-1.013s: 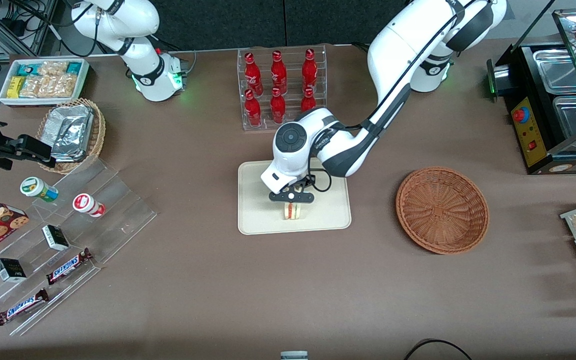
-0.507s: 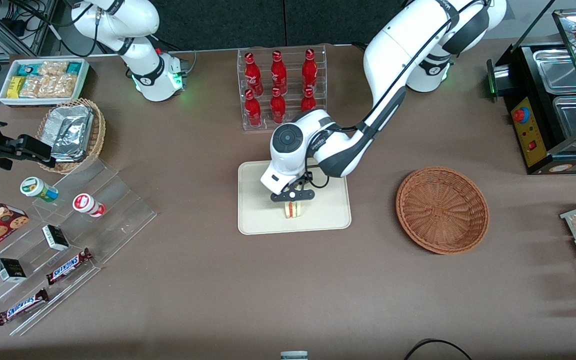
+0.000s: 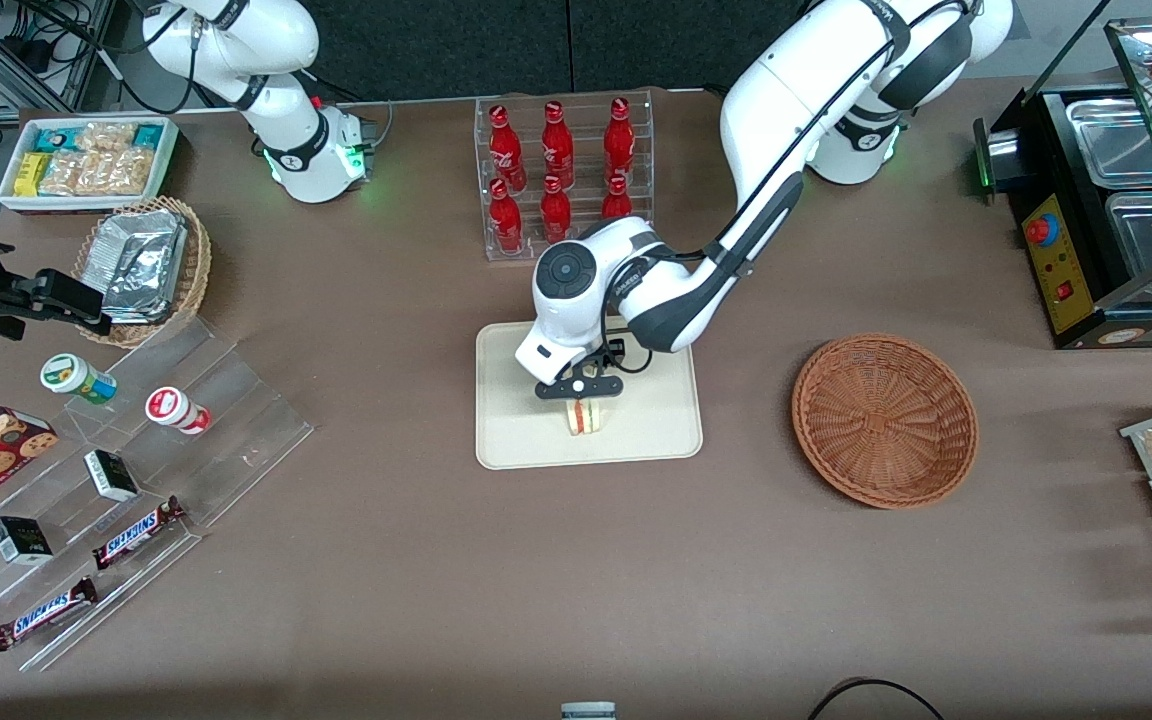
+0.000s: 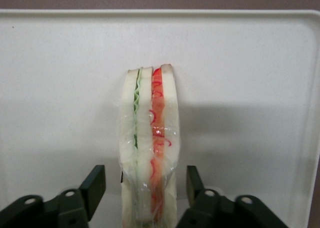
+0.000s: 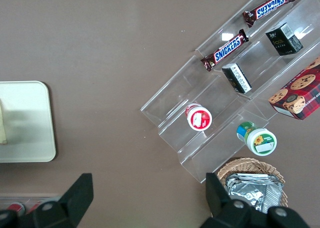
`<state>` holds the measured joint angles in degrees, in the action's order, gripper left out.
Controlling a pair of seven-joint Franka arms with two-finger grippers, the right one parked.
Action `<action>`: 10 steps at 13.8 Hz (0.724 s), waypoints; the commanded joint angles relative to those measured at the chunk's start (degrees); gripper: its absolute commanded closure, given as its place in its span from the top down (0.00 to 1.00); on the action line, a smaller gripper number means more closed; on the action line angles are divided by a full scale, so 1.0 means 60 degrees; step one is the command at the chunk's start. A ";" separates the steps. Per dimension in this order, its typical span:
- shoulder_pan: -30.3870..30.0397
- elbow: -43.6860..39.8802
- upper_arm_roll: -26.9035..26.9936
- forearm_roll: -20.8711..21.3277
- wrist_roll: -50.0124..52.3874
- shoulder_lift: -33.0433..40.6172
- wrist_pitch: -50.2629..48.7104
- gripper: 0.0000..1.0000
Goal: Place sandwich from basket to tray
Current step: 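Lower the sandwich onto the tray and open the left gripper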
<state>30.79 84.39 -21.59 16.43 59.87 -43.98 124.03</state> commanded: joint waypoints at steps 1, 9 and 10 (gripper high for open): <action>0.0024 -0.0251 0.0084 0.0134 0.0232 0.0195 -0.0032 0.99; -0.0196 -0.0265 0.0579 0.0061 0.0920 0.2040 -0.1450 0.99; -0.0210 -0.0265 0.0770 0.0017 0.0891 0.2362 -0.1772 0.99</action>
<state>29.48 81.71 -19.02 16.45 64.04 -33.95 116.54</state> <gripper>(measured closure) 0.004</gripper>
